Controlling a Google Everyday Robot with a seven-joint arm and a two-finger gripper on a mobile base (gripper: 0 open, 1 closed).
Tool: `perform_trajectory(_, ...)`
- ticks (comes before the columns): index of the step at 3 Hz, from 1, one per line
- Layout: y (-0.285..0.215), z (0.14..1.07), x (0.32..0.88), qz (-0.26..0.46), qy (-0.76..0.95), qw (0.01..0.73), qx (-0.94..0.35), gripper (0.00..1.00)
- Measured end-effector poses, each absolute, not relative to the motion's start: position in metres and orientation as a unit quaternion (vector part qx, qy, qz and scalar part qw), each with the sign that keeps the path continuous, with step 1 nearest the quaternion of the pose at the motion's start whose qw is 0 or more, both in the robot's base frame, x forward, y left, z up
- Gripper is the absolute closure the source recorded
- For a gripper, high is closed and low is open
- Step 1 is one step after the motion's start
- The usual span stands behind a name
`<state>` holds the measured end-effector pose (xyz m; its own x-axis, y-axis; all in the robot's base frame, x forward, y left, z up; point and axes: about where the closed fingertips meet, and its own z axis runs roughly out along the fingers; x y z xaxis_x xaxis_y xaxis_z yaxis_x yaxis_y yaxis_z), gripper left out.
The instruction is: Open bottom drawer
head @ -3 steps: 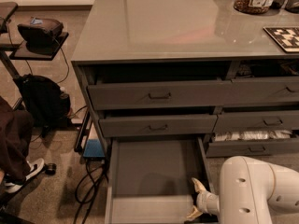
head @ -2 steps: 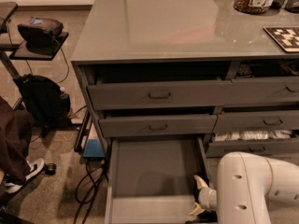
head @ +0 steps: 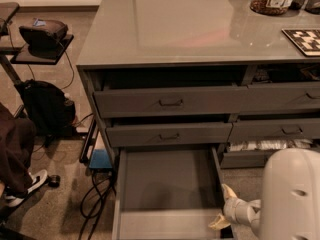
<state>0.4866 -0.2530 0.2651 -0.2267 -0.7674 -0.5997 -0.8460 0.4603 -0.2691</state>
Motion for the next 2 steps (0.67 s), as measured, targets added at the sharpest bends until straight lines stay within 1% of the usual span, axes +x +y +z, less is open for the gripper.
perform_trajectory(1,-0.272,0.329,0.465,0.015,0.789,0.356,-0.5,0.0)
perform_trajectory(2,-0.28,0.363,0.481,-0.016,0.775,0.371,-0.511,0.0)
